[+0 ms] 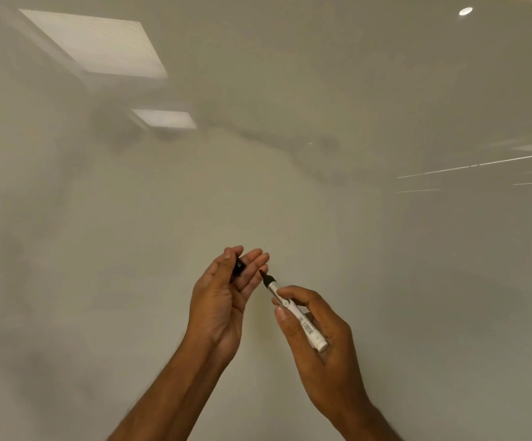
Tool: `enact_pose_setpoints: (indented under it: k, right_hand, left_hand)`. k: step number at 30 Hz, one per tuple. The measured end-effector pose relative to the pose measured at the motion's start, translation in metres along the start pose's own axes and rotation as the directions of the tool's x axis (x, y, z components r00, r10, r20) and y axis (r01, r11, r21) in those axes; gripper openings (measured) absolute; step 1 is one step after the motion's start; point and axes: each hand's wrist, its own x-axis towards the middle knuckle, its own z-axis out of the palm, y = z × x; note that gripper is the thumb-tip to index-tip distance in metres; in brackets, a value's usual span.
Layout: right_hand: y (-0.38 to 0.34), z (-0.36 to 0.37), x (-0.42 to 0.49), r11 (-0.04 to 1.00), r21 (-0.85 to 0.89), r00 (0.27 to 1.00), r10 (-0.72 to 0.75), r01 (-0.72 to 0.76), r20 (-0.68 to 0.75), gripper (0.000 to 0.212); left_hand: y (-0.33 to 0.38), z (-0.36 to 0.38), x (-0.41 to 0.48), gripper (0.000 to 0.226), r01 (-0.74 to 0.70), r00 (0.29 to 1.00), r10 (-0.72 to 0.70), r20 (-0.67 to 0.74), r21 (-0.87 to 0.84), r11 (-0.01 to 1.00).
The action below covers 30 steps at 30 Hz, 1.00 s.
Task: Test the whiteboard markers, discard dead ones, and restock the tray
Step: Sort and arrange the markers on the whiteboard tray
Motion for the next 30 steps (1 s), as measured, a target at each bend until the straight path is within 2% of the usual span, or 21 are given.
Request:
enact_pose_setpoints:
  k: [3, 12, 21, 30]
  right_hand:
    - [-0.008, -0.002, -0.008, 1.0, 0.002, 1.0, -0.016, 0.016, 0.014, 0.038]
    - [-0.018, -0.032, -0.024, 0.998, -0.046, 0.998, -0.046, 0.045, -0.031, 0.026]
    - [-0.02, -0.093, -0.053, 0.987, -0.156, 0.997, 0.014, -0.026, -0.076, 0.025]
    - [-0.034, -0.188, -0.098, 0.99, -0.071, 0.99, 0.116, -0.121, -0.078, 0.018]
  left_hand:
    - [0.0, 0.008, -0.011, 0.026, 0.071, 0.997, -0.069, 0.03, -0.072, 0.995]
    - [-0.027, 0.028, -0.051, 0.027, 0.183, 0.978, -0.18, 0.102, -0.024, 0.983]
    - [-0.077, 0.067, -0.101, 0.025, 0.208, 0.978, -0.207, -0.022, 0.048, 0.977]
    - [-0.141, 0.121, -0.169, 0.023, 0.233, 0.971, -0.225, -0.076, 0.119, 0.965]
